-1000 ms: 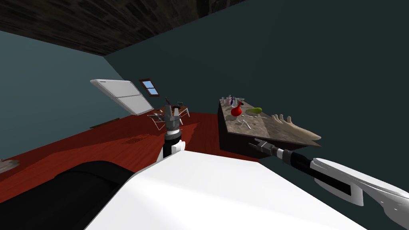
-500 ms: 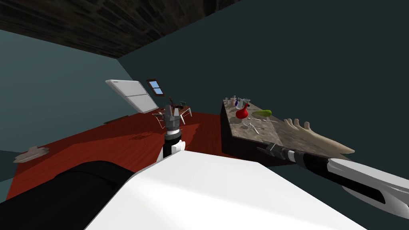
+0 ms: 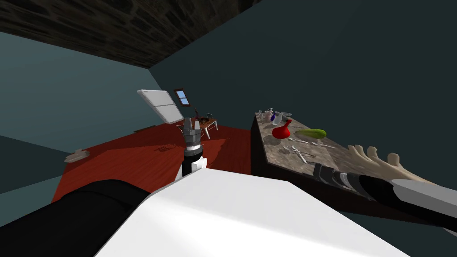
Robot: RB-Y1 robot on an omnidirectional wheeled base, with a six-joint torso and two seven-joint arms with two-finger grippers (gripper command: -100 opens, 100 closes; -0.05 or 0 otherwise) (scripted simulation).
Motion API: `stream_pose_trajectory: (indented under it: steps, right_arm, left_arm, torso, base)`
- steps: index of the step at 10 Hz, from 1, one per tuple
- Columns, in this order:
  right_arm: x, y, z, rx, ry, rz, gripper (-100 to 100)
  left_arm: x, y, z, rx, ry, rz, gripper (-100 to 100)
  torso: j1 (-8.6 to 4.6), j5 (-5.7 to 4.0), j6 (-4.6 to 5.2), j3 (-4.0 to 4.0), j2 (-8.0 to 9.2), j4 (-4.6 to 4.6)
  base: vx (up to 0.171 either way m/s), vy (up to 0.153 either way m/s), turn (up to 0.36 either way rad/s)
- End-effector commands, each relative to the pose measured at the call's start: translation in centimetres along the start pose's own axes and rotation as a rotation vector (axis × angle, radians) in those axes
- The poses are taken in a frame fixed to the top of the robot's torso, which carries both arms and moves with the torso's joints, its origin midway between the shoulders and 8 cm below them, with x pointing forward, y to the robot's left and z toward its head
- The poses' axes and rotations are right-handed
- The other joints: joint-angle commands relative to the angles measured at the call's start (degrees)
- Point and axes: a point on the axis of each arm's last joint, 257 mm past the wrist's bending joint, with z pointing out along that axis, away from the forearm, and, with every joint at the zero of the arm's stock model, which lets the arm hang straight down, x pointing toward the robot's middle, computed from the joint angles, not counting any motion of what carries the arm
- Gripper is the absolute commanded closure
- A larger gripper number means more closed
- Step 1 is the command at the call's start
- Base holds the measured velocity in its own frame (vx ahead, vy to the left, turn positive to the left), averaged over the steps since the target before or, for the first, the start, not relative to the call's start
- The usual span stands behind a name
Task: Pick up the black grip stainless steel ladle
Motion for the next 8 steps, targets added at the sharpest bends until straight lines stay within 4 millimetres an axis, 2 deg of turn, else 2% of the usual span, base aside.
stream_pose_trajectory:
  steps: [1, 3, 4, 6, 8]
  right_arm:
    - [1.0, -0.6, -0.3, 0.002, 0.029, -0.028, -100]
    - [3.9, -1.3, -1.7, -0.005, 0.119, -0.116, -100]
    - [4.0, -1.3, -1.7, -0.006, 0.122, -0.12, -100]
    - [6.4, -1.5, -2.9, -0.021, 0.197, -0.196, -100]
    - [8.4, -1.3, -3.7, -0.041, 0.253, -0.252, -100]
  left_arm:
    - [0.0, 0.0, 0.0, 0.0, 0.0, 0.0, 0]
    - [0.0, 0.0, 0.0, 0.0, 0.0, 0.0, 0]
    - [0.0, 0.0, 0.0, 0.0, 0.0, 0.0, 0]
    - [0.0, 0.0, 0.0, 0.0, 0.0, 0.0, 0]
    - [0.0, 0.0, 0.0, 0.0, 0.0, 0.0, 0]
  torso:
    - [0.0, 0.0, 0.0, 0.0, 0.0, 0.0]
    - [-0.04, -0.01, 0.01, 0.08, 0.13, 0.04]
    - [-0.01, -0.02, -0.01, -0.01, -0.03, 0.0]
    - [-0.05, -0.02, 0.02, 0.03, 0.04, 0.01]
    - [-0.22, -0.05, 0.01, -0.04, -0.06, -0.01]
  base:
    - [0.067, -0.034, 0.089]
    - [0.11, -0.03, 0.185]
    - [0.114, -0.033, 0.084]
    - [0.117, -0.051, 0.148]
    - [0.137, -0.103, 0.186]
